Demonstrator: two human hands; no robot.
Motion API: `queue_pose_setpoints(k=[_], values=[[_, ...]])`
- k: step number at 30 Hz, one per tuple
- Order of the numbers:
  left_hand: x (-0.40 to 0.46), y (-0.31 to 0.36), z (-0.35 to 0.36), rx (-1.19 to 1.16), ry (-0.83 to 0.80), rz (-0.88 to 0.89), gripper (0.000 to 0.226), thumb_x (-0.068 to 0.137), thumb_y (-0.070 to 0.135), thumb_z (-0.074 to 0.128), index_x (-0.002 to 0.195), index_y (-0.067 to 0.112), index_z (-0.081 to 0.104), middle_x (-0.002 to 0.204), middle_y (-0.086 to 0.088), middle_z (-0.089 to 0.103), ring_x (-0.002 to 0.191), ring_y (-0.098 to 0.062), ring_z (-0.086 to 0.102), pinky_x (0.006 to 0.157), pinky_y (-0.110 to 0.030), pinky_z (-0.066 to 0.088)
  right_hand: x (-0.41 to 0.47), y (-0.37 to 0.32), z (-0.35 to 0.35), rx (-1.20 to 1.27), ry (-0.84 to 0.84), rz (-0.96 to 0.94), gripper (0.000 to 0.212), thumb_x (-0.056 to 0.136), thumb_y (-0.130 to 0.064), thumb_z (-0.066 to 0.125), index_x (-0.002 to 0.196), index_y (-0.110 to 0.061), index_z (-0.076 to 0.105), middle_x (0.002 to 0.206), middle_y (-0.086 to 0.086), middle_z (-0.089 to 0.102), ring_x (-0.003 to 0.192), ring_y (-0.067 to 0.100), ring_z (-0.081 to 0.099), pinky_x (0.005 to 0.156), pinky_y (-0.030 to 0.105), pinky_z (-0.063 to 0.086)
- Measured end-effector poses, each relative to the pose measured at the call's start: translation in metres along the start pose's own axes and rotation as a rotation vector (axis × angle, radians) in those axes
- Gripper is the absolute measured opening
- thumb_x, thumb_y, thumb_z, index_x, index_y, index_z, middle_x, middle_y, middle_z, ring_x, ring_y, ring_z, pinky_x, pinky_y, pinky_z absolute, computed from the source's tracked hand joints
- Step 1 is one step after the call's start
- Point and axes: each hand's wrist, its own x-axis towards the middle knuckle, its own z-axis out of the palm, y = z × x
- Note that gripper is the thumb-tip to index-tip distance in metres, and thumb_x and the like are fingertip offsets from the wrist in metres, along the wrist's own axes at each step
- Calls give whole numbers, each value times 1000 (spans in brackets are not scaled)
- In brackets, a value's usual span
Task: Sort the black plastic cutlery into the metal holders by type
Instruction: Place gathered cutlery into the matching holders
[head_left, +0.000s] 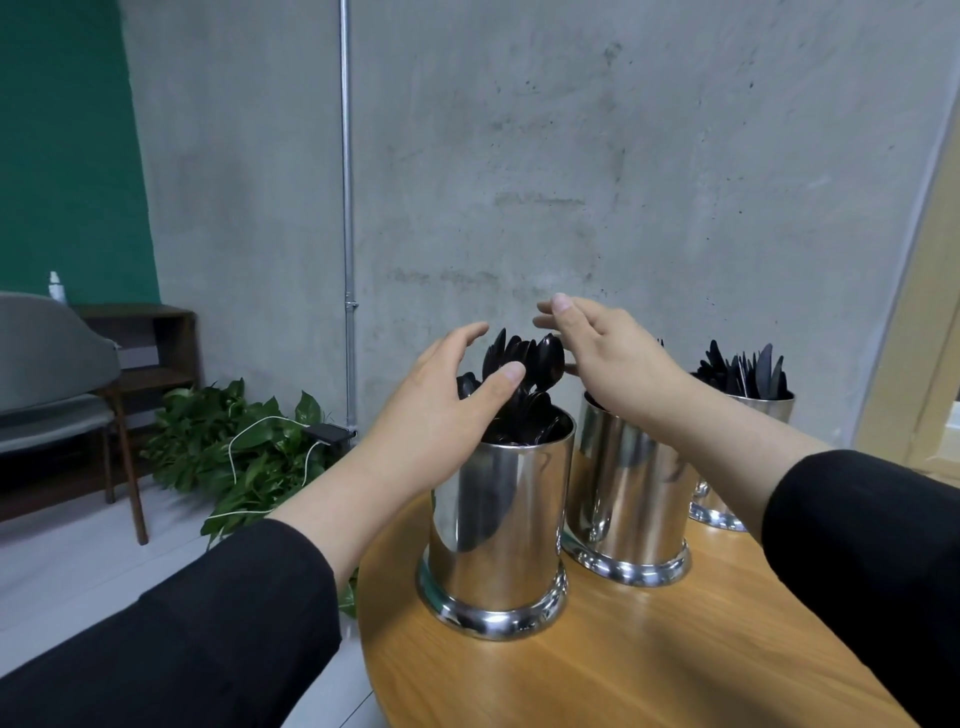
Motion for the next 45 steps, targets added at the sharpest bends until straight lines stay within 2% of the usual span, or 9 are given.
queue_pose_setpoints(k=[7, 12, 16, 22, 29, 33, 37, 41, 45], values=[[-7, 27, -6, 124, 217, 175, 46, 104, 45, 51, 147, 26, 49, 148, 10, 49, 136, -3, 41, 106, -19, 28, -12, 1, -24, -26, 196, -84, 61, 105, -51, 35, 115, 5, 60, 107, 26, 67, 98, 37, 63, 86, 55, 50], [-25, 74, 33, 23, 328, 536, 25, 103, 27, 53, 116, 11, 68, 109, 7, 64, 105, -3, 57, 91, -17, 45, -92, 46, -80, -33, 333, -39, 38, 104, -47, 43, 108, -23, 72, 103, -7, 74, 103, 11, 68, 94, 48, 54], [-56, 96, 115, -32, 10, 507, 24, 101, 34, 53, 115, 20, 67, 105, 9, 64, 97, -6, 58, 88, -28, 48, -198, 113, -134, -273, 290, 133, 35, 99, -52, 43, 102, -30, 70, 97, -9, 72, 97, 9, 66, 87, 40, 55], [-101, 104, 232, 306, -653, 341, 60, 97, 68, 44, 148, 38, 41, 139, 16, 51, 125, -11, 53, 101, -40, 49, -291, 186, -191, -454, 210, 308, 19, 98, -42, 50, 104, -39, 68, 102, -23, 67, 98, -3, 61, 85, 14, 47], [-84, 137, 310, 385, -721, 285, 49, 86, 78, 53, 101, 31, 57, 96, 14, 57, 92, -13, 56, 75, -36, 49, -303, 214, -217, -547, 162, 287, 12, 99, -26, 57, 101, -29, 68, 94, -23, 62, 91, -5, 57, 75, 8, 39], [-79, 134, 329, 335, -813, 299, 31, 92, 64, 60, 95, 33, 53, 89, 15, 53, 80, -1, 47, 63, -25, 37, -321, 218, -234, -547, 164, 339, 14, 98, -24, 57, 100, -26, 71, 91, -19, 61, 88, -2, 56, 72, 6, 39], [-77, 124, 330, 269, -788, 303, 21, 94, 55, 61, 94, 35, 55, 86, 17, 50, 81, -3, 47, 67, -29, 36, -334, 228, -253, -568, 165, 411, 15, 98, -27, 59, 105, -37, 68, 94, -19, 60, 89, -6, 56, 69, 6, 38], [-81, 123, 333, 226, -762, 304, 17, 95, 55, 60, 98, 39, 54, 89, 19, 49, 86, -5, 47, 72, -29, 37, -336, 241, -256, -624, 106, 466, 29, 98, -26, 60, 126, -31, 65, 122, -15, 61, 104, -5, 55, 87, -2, 31], [-83, 123, 334, 187, -762, 314, 24, 91, 64, 59, 106, 45, 57, 94, 22, 48, 95, -3, 49, 79, -27, 42, -328, 248, -247, -684, -4, 470, 39, 100, -27, 57, 139, -26, 58, 138, -11, 57, 129, 9, 50, 107, 19, 34]])
